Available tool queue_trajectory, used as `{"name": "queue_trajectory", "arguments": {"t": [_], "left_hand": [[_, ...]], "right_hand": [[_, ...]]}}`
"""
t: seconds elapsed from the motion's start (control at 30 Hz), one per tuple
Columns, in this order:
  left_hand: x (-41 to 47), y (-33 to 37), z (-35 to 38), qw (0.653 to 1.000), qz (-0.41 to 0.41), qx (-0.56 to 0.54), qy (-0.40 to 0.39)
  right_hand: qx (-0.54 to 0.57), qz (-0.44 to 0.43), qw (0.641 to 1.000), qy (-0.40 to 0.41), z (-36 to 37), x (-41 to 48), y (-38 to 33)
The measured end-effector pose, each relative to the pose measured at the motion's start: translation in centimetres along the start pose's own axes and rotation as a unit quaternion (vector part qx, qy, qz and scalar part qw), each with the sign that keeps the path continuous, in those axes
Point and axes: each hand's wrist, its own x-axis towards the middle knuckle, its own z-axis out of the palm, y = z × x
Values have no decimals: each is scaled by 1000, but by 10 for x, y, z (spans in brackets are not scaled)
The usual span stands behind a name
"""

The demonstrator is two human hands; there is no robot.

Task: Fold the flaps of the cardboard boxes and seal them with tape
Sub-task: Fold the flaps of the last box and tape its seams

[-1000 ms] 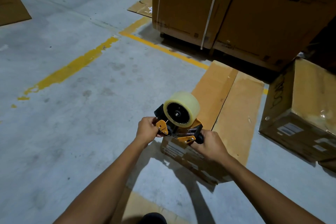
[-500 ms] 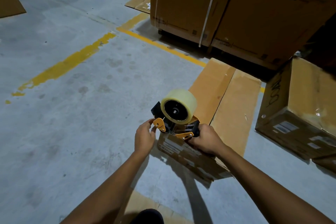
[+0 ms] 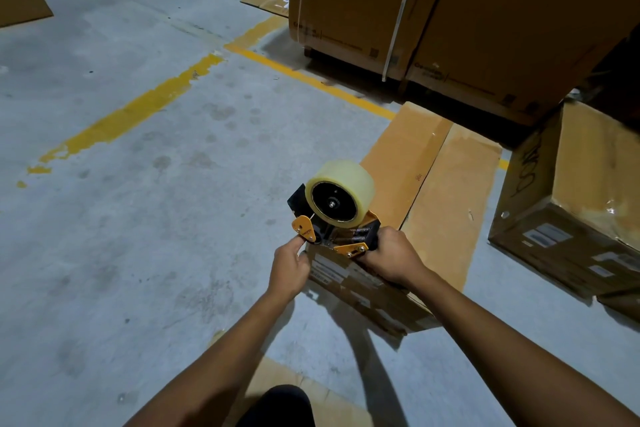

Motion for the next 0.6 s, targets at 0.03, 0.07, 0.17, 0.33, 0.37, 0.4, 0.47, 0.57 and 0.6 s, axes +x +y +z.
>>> {"name": "queue_trajectory", "arguments": {"t": [0.03,0.07,0.17,0.33,0.37,0.4,0.47,0.57,0.6], "left_hand": [[-2,3,-2,1000,18,17,-8],[-3,3,-5,998,42,43,-10],[2,4,-16,972,122,200,12],[21,17,-37,853,272,444,-21],[23,17,-42,837,286,467,-27],[25,18,-46,825,288,485,-40],[27,18,-48,818,252,509,-88],[22,20,-47,821,228,506,-135],[20,21,-47,820,235,502,-140]], "right_hand": [[4,2,1000,3,0,0,0],[8,3,1000,4,1,0,0],[9,-4,1000,3,3,0,1],[-18,-21,1000,7,-4,-4,-1],[-25,-18,1000,5,-6,-6,2],[-28,-14,1000,5,-8,-9,6],[-32,0,999,7,-12,-17,18],[-28,28,999,13,-10,-28,28],[-28,30,999,19,-8,-29,28]]}}
